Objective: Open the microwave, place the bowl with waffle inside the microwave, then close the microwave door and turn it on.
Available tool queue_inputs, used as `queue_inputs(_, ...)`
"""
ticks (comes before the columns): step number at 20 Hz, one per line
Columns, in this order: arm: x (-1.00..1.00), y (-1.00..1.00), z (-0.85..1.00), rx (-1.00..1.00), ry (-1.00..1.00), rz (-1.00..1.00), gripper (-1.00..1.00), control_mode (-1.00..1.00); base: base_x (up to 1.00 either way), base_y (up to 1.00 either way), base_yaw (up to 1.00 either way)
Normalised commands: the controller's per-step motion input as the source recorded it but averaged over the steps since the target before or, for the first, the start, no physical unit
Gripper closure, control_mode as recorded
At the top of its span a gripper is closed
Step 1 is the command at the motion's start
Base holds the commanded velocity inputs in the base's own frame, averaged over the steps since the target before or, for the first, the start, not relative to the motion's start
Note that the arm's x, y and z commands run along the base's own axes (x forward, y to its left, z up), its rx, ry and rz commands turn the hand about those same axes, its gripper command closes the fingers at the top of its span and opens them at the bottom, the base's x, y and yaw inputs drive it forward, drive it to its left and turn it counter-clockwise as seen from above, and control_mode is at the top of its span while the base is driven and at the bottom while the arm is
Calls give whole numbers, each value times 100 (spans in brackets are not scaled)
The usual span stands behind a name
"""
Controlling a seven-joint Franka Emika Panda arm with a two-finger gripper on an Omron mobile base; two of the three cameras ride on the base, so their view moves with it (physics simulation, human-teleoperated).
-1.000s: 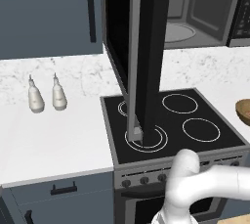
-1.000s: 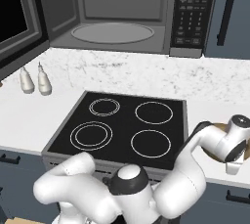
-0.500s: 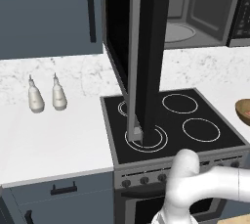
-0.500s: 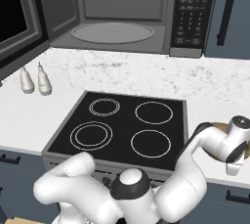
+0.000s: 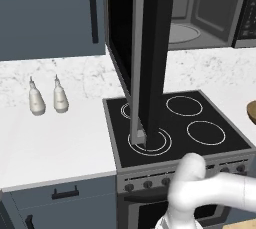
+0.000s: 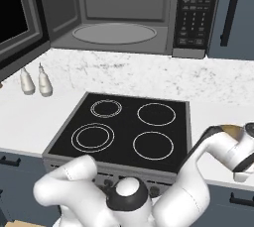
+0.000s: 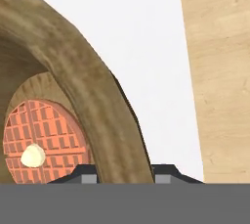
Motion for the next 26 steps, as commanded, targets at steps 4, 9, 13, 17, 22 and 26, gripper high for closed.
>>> queue_inputs(4,-91,30,70,0,-24,0,100,-100,0,0,0)
queue_inputs(9,-64,59,73,0,-16,0,100,-100,0,0,0)
queue_inputs(13,-25,91,67,0,2,1,100,-100,0,0,0)
queue_inputs(17,-4,100,60,0,8,3,100,-100,0,0,0)
queue_inputs(22,-5,97,52,0,8,3,100,-100,0,0,0)
queue_inputs(26,-1,100,51,0,0,3,100,-100,0,0,0)
